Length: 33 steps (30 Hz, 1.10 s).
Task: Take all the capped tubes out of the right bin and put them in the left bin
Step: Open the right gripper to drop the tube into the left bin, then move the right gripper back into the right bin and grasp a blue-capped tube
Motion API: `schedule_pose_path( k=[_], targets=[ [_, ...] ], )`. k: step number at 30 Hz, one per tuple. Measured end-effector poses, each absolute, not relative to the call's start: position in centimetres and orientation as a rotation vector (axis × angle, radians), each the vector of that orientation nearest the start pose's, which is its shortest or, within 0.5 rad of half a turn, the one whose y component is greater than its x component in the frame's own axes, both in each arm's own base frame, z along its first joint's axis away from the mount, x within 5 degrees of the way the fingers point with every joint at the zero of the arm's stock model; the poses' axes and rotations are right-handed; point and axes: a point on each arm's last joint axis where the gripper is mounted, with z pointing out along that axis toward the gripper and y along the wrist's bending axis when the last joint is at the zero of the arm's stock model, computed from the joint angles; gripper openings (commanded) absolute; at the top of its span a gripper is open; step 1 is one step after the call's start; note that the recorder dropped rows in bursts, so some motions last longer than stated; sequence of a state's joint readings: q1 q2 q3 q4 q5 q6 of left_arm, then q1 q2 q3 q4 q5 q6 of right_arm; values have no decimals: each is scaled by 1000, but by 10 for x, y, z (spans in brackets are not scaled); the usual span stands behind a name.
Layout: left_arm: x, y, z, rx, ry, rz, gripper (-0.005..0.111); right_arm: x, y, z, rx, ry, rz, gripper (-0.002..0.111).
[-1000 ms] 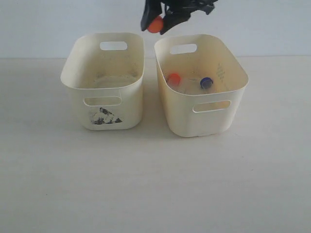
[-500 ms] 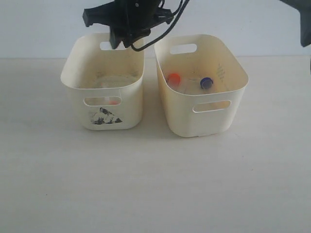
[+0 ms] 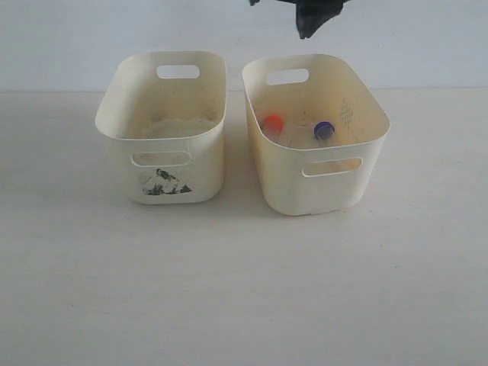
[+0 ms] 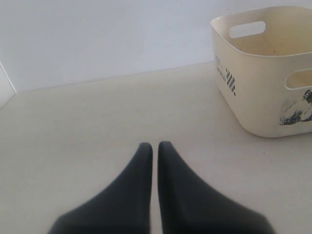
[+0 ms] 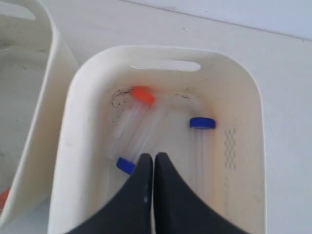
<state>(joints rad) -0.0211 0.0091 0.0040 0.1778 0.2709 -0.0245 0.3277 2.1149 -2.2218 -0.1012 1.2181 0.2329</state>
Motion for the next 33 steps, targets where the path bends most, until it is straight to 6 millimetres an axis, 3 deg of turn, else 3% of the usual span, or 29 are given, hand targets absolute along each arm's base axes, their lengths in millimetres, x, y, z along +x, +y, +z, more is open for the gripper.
schedule_pose_path(
  k=[4,7,19,26,33],
  targets=[
    [56,3,187,114,1761,133,4,456,123,327,-34,2622,133,0],
    [56,3,187,114,1761,133,4,463,120,314,-16,2652,143,0],
    [56,3,187,114,1761,133,4,484,129,240,-45,2808,148,0],
    [56,3,187,114,1761,133,4,488,135,214,-70,2864,200,0],
    [56,3,187,114,1761,133,4,490,136,202,-71,2890,201,0]
  ],
)
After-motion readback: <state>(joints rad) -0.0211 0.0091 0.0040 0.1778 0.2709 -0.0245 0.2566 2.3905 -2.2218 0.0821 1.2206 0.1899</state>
